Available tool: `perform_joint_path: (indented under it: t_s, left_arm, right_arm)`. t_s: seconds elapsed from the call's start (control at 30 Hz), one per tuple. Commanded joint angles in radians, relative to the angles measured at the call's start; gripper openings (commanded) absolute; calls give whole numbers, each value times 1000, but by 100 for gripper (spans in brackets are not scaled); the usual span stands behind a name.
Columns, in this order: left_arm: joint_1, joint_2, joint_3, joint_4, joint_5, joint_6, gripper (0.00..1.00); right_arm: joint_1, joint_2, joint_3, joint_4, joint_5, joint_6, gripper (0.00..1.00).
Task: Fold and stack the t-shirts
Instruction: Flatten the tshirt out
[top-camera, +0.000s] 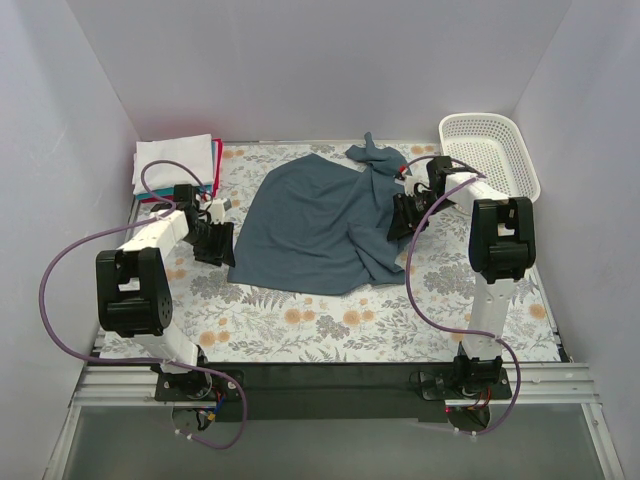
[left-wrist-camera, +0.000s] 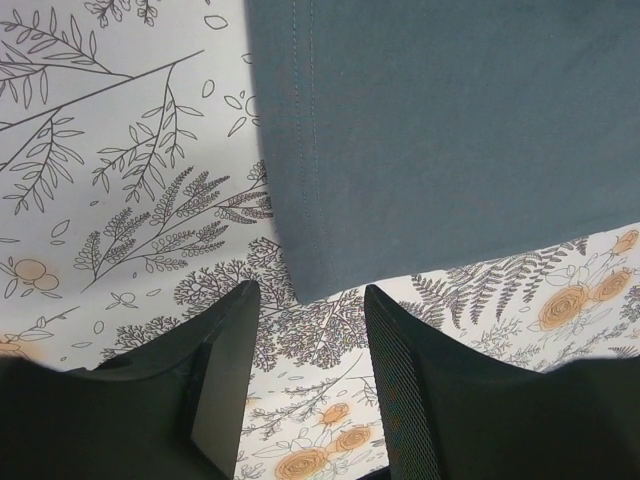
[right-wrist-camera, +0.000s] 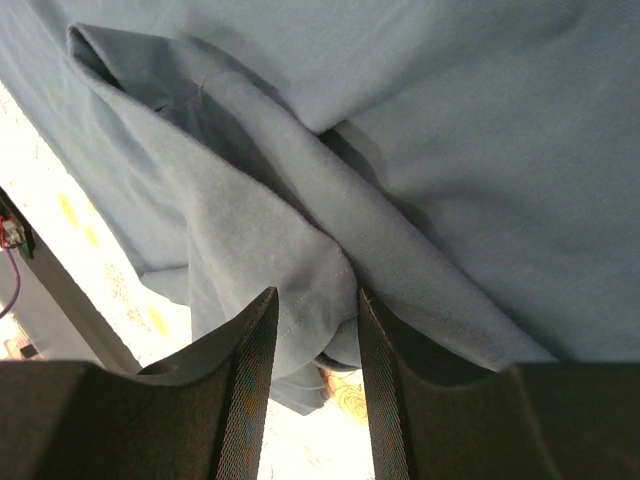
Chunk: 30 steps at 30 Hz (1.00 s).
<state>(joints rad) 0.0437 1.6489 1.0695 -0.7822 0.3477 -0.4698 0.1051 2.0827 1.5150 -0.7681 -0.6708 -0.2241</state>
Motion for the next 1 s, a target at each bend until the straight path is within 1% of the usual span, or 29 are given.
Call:
perform_joint_path:
  t_s: [0.0,0.03,0.1,0.2,0.23,0.4,0.47,0.6,0.67,0.77,0.87,0.93,0.97]
  left_arm:
    - [-1,2,-9,12,-3,0,45]
    - [-1,5,-11,14,-3,-4,45]
    - [-2,17,-11,14,0,-3,46]
    - [-1,40,-6,3,20,-10,46]
    - [-2,49,-6,-2,20,-12,46]
    - [-1,57,-11,-8,-26,-38,46]
    - [-5,49,-22,-11,-21,-38,46]
    - [-33,11,-86,10,-97,-43,46]
    - [-80,-9,-123,20,-136,-49,46]
    - [-110,5,-138,27,-179,-70,43]
    - [-131,17,-140,50,-191,-85,42]
    - [-149,31,-141,60,-197,-93,39]
    - [-162,32,-143,66,-193,-101,37]
  right_arm:
    - [4,16,1,27,1,22,43]
    - [4,16,1,30,-4,25,41]
    - [2,13,1,32,-16,26,32]
    - [4,-28,-18,27,-36,19,16]
    - [4,-44,-28,29,-38,16,2]
    - [-7,-179,-76,26,-39,-15,1]
    - [-15,-216,-99,26,-39,-18,1]
    - [-31,-312,-142,21,-38,-27,1]
    - [-47,-341,-171,21,-29,-27,1]
    - [-68,-389,-197,15,-20,-26,1]
    - [-93,-432,-214,4,-9,-27,1]
    - [-96,-466,-229,-2,-3,-31,1]
    - [-129,-476,-234,-8,2,-35,1]
